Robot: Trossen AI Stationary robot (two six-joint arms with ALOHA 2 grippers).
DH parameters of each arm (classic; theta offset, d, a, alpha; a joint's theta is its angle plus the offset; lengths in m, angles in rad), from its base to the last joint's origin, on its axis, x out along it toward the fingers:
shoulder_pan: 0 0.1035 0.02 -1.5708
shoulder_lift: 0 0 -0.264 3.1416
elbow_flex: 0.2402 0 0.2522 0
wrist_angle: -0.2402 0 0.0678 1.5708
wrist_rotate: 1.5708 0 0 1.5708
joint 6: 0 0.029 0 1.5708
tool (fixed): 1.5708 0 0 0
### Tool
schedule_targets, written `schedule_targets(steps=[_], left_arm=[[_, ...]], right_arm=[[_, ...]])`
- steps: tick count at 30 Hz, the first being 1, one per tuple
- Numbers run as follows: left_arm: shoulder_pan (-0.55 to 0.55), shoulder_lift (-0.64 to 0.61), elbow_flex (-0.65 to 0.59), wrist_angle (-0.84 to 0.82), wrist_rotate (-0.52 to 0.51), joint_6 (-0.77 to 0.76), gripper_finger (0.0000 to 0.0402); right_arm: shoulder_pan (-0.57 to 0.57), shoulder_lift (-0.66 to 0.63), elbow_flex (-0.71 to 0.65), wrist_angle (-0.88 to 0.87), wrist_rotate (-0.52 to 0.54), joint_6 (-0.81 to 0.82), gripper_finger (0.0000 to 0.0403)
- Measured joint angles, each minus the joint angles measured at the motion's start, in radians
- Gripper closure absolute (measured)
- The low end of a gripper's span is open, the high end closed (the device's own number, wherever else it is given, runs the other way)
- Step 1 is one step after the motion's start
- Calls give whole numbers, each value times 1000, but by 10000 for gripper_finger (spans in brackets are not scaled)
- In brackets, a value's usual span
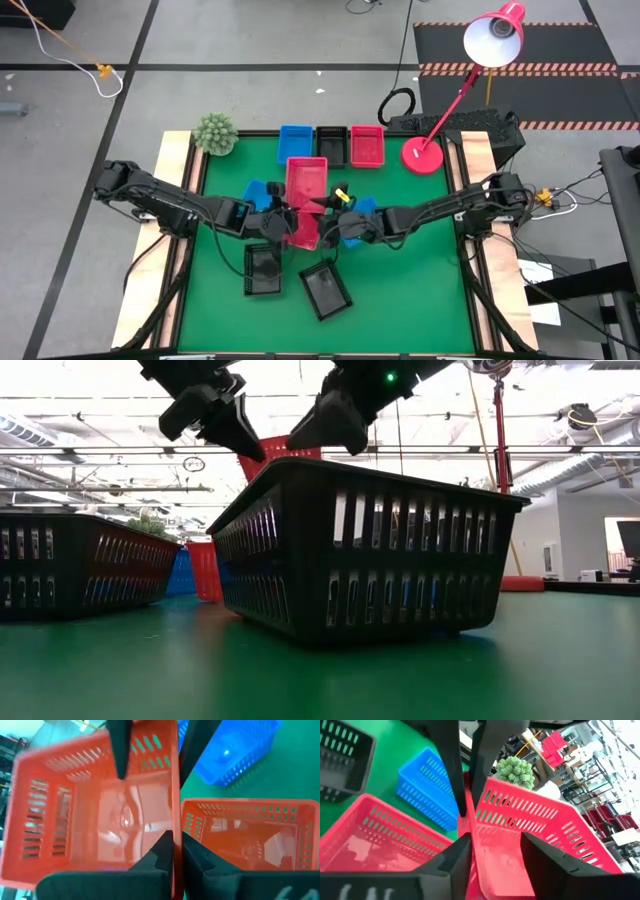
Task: Stack baskets by color
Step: Stack the bottom red basket on the top red basket
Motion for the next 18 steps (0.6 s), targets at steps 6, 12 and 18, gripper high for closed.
schedule_targets(steps=[6, 12, 18], left_arm=[[-17, 0, -1, 46, -4, 25, 392], [-24, 0, 3, 57, -8, 40, 377], [-28, -2, 8, 104, -8, 37, 348]], right_arm=[[-2, -1, 0, -48, -28, -20, 321], [1, -1, 0, -54, -34, -23, 390], [-1, 0, -1, -59, -20, -36, 392]])
